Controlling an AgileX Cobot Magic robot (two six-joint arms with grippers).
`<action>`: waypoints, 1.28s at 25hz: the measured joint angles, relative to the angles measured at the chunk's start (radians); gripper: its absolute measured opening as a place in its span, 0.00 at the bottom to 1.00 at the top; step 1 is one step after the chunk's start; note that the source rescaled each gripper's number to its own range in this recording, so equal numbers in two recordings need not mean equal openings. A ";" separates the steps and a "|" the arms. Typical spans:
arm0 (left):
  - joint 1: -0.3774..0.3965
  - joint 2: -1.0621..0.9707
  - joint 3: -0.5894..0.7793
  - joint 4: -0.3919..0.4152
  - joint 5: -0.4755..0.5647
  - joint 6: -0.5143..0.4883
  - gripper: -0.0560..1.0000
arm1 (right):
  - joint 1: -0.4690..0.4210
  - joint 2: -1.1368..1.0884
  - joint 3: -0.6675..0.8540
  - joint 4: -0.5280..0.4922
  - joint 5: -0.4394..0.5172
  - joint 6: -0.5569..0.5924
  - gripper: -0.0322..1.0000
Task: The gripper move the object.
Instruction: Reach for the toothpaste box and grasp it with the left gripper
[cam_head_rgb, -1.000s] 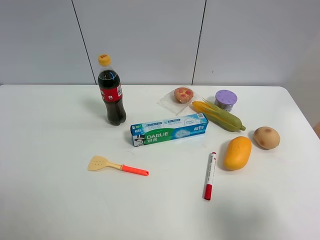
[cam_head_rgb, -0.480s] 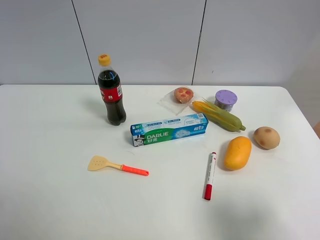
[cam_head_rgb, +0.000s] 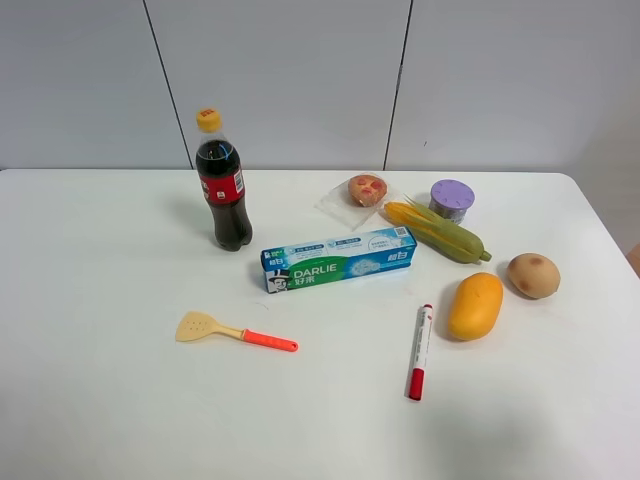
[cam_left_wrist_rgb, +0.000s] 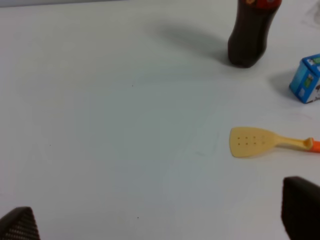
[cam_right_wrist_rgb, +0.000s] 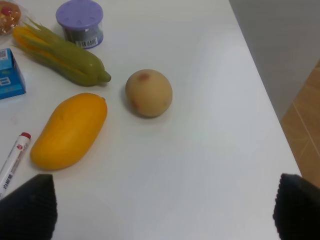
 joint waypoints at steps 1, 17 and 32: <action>0.000 0.000 0.000 0.000 0.000 0.000 0.97 | 0.000 0.000 0.000 0.000 0.000 0.000 1.00; 0.000 0.362 -0.108 -0.091 -0.004 0.205 0.97 | 0.000 0.000 0.000 0.000 0.000 0.000 1.00; -0.194 0.943 -0.440 -0.270 -0.135 0.684 0.97 | 0.000 0.000 0.000 0.000 0.000 0.000 1.00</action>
